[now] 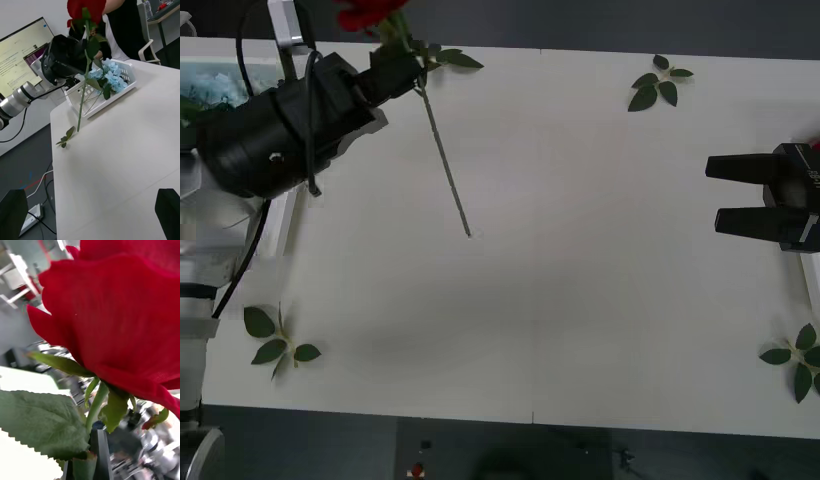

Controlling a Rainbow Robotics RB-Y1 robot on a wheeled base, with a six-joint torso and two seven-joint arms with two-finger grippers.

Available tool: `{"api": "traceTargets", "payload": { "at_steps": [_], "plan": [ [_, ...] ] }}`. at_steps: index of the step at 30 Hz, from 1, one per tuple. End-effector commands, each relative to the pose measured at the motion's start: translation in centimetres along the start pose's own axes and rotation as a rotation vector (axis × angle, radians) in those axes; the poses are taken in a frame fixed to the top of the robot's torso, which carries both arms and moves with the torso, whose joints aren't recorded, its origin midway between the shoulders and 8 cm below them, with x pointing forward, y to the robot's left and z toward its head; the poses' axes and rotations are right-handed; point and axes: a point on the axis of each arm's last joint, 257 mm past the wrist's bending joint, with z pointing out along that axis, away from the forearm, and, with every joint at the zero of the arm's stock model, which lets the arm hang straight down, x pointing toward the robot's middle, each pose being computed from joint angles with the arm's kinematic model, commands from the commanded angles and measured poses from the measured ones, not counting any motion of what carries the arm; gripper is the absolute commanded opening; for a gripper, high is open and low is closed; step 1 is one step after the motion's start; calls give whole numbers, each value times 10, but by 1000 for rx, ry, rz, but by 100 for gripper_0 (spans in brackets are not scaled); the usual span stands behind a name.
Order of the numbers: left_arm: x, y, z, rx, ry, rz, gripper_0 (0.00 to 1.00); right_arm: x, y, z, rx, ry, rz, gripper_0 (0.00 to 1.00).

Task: Put the red flowers into the right box and the blue flowers into the left box

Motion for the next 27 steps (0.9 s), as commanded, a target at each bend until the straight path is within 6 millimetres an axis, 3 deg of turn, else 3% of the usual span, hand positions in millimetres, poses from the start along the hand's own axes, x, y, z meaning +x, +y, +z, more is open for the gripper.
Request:
{"api": "traceTargets", "payload": {
  "at_steps": [1,5,6,7,9,16,21,27],
  "plan": [
    [-3,-36,53,113,-67,37,0,-11,2,0,-9,-15,-20,100],
    [10,-43,85,132,-94,19,0,-11,2,0,-9,-15,-20,100],
    [17,-44,94,127,-94,39,0,-11,2,0,-9,-15,-20,100],
    [21,-44,100,121,-91,57,0,3,-5,-7,15,11,8,100],
    [38,-44,116,111,-80,75,0,0,-7,-12,22,24,1,100],
    [74,-47,143,122,-51,51,0,-1,-8,-11,15,9,15,100],
    [101,-43,157,127,-32,59,0,3,-8,7,1,-6,41,100],
    [112,-48,168,137,-33,61,0,8,-10,26,-5,-26,68,100]
  ]
}}
